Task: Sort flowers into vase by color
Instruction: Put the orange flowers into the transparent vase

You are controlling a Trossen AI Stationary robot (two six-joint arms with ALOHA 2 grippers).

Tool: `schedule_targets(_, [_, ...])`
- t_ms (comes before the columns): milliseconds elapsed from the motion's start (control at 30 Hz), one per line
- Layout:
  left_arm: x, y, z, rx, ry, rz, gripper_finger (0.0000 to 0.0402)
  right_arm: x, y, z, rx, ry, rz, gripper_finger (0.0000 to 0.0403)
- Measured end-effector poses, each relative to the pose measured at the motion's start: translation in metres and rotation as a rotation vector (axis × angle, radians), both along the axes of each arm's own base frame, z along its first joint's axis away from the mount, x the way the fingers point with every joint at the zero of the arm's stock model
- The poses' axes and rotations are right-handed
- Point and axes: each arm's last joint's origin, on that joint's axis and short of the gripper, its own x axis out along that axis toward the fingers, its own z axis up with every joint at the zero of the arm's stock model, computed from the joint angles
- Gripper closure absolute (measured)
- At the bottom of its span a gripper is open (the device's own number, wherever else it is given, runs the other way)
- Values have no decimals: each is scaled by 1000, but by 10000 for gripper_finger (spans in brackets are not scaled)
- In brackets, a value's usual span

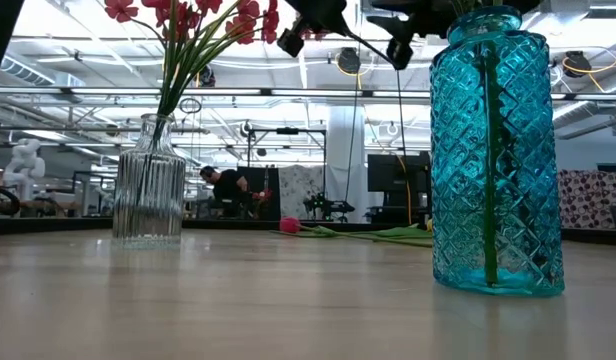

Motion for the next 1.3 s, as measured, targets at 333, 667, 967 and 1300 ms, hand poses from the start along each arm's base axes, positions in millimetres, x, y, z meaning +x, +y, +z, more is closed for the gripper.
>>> schedule_targets(333, [1, -7, 0, 0, 1, -15, 379, 15, -1, -8, -62, 15, -44, 266])
schedule_targets(667, [2, -13, 0, 1, 2, -17, 379, 15, -2, -7, -105, 5, -68, 268])
schedule_targets(967, [3, -20, 0, 3, -4, -6, 379, 12, -8, -9, -106, 30, -164, 268])
schedule_targets(1300, [3, -18, 0, 4, -3, 6, 379, 16, -2, -11, -84, 44, -118, 268])
